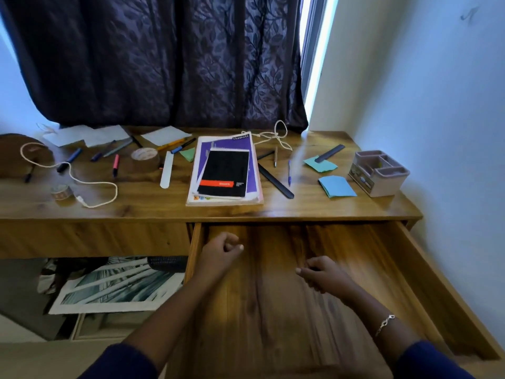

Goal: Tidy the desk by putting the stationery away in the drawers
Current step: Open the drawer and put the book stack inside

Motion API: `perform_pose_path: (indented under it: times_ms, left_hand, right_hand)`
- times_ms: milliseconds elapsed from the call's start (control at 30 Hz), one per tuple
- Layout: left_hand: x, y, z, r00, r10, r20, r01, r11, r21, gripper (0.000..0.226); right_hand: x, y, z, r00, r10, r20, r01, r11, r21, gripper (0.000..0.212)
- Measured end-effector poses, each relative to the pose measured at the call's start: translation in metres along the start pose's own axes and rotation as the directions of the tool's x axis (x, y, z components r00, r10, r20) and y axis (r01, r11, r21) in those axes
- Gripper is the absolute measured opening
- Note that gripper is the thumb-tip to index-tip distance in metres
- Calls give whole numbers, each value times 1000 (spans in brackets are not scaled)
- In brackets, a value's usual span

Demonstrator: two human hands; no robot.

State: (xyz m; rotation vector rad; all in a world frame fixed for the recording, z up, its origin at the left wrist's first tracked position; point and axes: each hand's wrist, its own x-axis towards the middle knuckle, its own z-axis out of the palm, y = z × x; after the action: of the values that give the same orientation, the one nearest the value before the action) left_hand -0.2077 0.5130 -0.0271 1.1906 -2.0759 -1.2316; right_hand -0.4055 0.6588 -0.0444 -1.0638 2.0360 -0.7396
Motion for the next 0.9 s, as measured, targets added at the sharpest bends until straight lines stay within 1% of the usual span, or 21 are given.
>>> perform_pose_path:
  times_ms: [133,200,300,400,467,533,633,733,833,900]
  left_hand:
    - [42,5,-18,989,-93,-114,88,995,-47,22]
    - [57,5,-28,980,-130,-153,127,992,-28,26]
    - [79,3,-42,968,-137,-211,160,983,92,36]
    - [104,2,-55,955,-207,-211,230,969,91,45]
    - [120,1,-60,954,-215,-207,241,965,106,47]
    - [141,-1,-65,956,-206,-210,230,969,95,49]
    - [167,-4,-69,948,-259,-187,266,964,13,52]
    - [188,-7,-74,925,-337,-176,321,940,-112,54]
    - [203,-10,-78,873,-454,-177,400,876,-270,55]
    - [211,-13,-79,862,-488,-135,407,827,-389,55]
  right_hand:
    - [44,-32,-15,998,-57,14,55,992,109,18]
    - [67,-50,-23,998,-60,26,56,988,142,14]
    - [102,-74,-36,999,-11,40,3,980,199,14]
    - [134,-97,-47,1000,11,18,-16,951,308,14]
    - [151,-110,-50,999,42,-5,-37,928,371,11]
    - [169,-120,-51,995,99,-28,-77,902,425,16]
    - [190,-126,-46,986,164,-31,-126,852,508,27]
    - [203,-130,-38,983,183,8,-156,816,556,30]
    - [213,-133,-29,979,198,51,-189,785,589,34]
    - [223,-135,-25,972,226,62,-219,786,578,44]
